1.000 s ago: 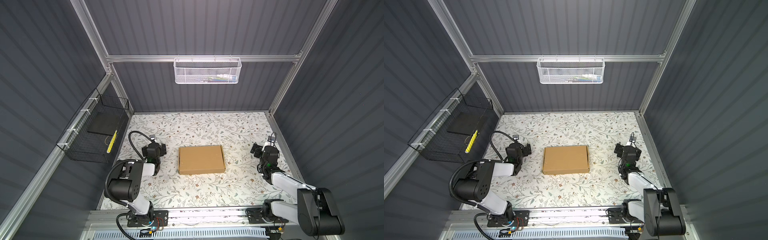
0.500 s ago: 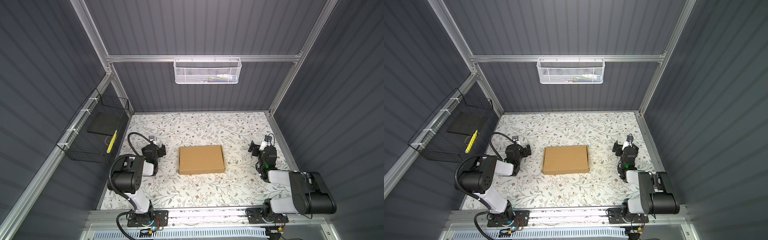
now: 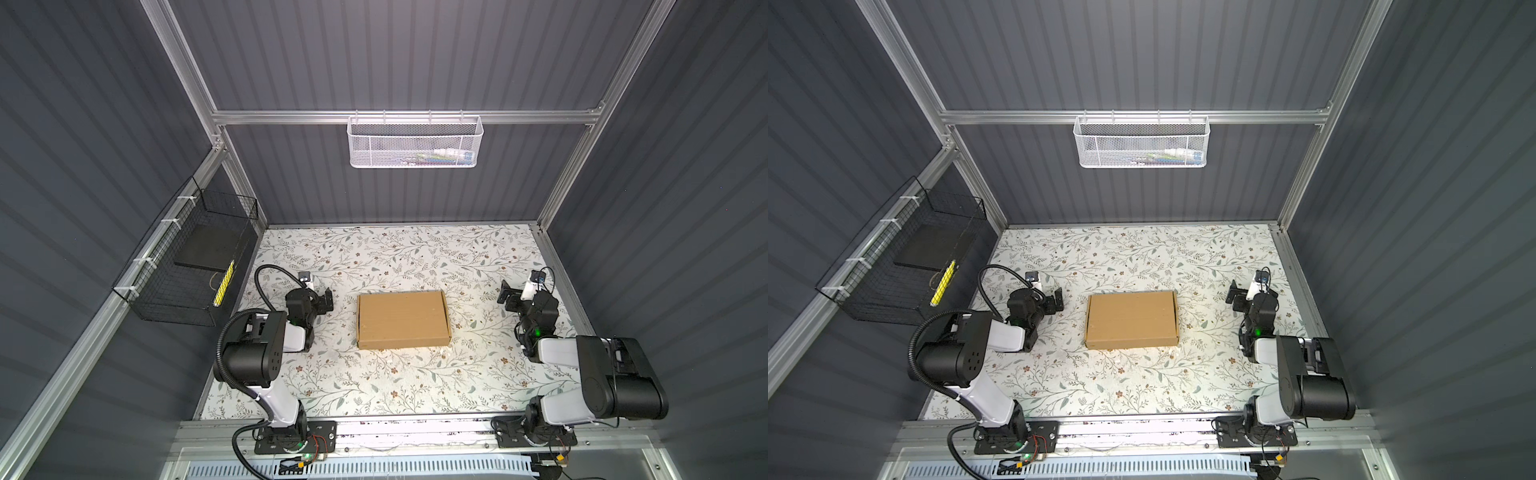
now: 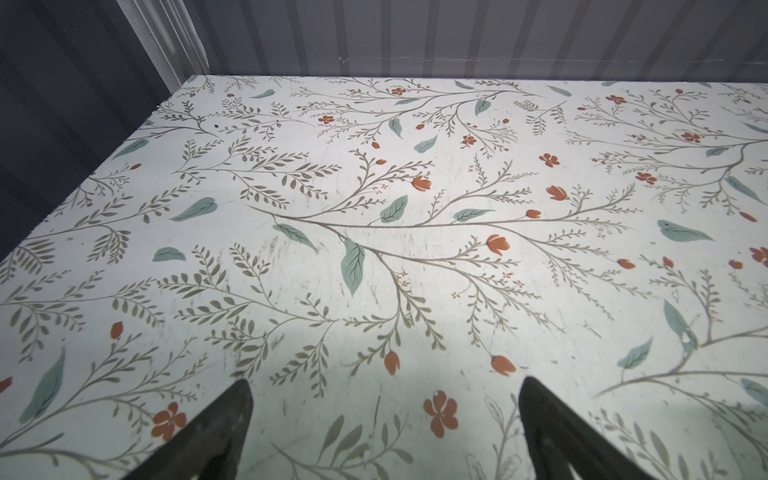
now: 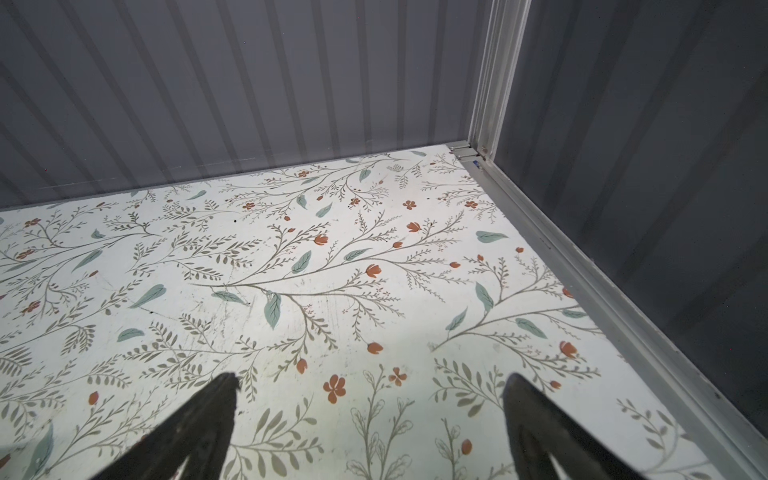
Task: Fold the paper box
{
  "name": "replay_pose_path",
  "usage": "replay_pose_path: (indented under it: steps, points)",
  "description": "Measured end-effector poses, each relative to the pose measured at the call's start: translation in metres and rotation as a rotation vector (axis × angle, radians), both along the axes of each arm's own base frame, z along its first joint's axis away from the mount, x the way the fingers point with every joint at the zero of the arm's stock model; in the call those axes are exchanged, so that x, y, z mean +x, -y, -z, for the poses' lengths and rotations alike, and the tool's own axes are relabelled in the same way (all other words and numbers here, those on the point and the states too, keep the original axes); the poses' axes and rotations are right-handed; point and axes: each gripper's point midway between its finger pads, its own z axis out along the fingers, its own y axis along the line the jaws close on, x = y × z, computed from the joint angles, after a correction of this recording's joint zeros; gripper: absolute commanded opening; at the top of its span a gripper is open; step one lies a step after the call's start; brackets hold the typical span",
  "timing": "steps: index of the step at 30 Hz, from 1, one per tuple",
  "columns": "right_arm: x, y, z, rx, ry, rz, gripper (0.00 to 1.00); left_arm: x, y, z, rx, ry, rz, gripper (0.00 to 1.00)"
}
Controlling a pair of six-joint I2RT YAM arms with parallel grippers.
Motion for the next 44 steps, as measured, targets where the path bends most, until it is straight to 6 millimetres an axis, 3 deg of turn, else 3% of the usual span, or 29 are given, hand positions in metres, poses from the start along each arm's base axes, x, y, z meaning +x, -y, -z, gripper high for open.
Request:
replay_pose_path:
  steps: [44]
  points:
    - [-0.0007,-0.0025,0.004,0.005,-0.017,-0.014,0.99,-0.0005,0.001,0.0017,0.0,-0.009,0.006,1.0]
